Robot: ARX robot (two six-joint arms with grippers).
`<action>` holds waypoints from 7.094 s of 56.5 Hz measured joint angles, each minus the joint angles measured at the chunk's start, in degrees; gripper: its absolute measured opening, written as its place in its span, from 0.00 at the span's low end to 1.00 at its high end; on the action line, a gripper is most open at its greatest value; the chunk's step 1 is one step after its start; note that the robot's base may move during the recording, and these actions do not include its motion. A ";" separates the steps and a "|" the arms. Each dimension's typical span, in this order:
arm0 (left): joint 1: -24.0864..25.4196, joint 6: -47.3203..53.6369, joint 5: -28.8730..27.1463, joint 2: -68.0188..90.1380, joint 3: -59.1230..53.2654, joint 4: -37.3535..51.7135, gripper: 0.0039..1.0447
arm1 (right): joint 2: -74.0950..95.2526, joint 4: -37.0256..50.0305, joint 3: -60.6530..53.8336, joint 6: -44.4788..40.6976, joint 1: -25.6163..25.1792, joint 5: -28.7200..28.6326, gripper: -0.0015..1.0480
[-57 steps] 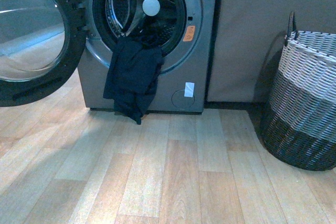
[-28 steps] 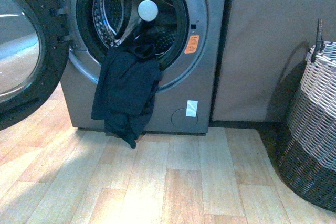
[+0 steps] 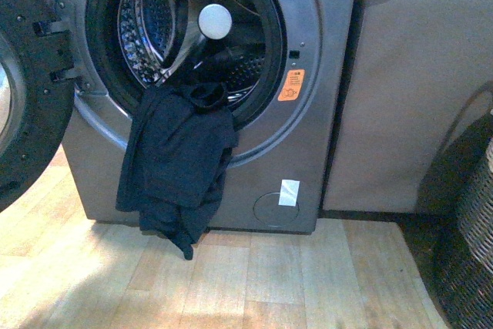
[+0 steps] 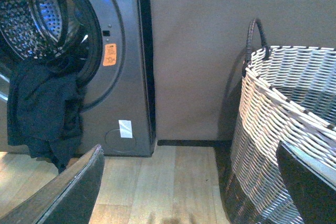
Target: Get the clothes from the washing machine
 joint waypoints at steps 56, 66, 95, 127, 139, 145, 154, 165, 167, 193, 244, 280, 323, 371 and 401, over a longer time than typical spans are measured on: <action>7.61 -4.96 22.60 11.69 3.82 -6.99 0.94 | 0.00 0.00 0.00 0.00 -0.07 0.07 0.93; 7.15 -6.43 25.57 32.17 9.53 8.13 0.94 | 0.00 -0.02 0.00 0.02 -0.07 0.13 0.93; -9.60 -0.15 15.82 98.36 46.16 25.62 0.94 | 0.00 -0.02 0.00 0.02 -0.07 0.11 0.93; -9.70 14.05 4.61 126.29 70.51 19.87 0.94 | 0.00 -0.02 0.00 0.02 -0.07 0.11 0.93; -8.46 20.44 -3.04 128.30 72.78 17.73 0.94 | 0.00 -0.02 0.00 0.02 -0.07 0.11 0.93; -7.93 20.70 -4.81 128.30 73.53 15.52 0.94 | 0.00 -0.02 0.00 0.02 -0.07 0.11 0.93; -7.63 18.25 -3.30 127.82 76.06 6.14 0.94 | 0.00 -0.02 0.00 0.02 -0.07 0.11 0.93; -9.40 11.78 2.25 126.44 76.17 0.26 0.94 | 0.00 -0.02 0.00 0.02 -0.07 0.11 0.93; -9.62 10.93 2.95 126.18 75.80 0.26 0.94 | 0.00 -0.02 0.00 0.02 -0.07 0.13 0.93; -12.63 6.56 3.37 122.33 67.45 4.22 0.94 | 0.00 -0.02 0.00 0.02 -0.07 0.11 0.93; -10.78 5.86 3.87 115.23 56.37 18.10 0.07 | 0.00 -0.02 0.00 0.00 -0.07 0.11 0.93; -3.28 7.76 20.11 74.55 38.73 16.72 0.07 | 0.00 -0.02 0.00 0.02 -0.07 0.11 0.93; -16.85 6.08 23.76 69.40 72.54 10.73 0.07 | 0.00 -0.02 0.00 0.02 -0.07 0.11 0.93; -39.23 6.29 14.69 87.36 109.90 -3.32 0.07 | 0.00 -0.02 0.00 0.02 -0.07 0.11 0.93; -39.23 6.60 14.34 87.41 110.03 -3.37 0.07 | 19.89 42.53 7.50 24.26 -15.10 -45.75 0.93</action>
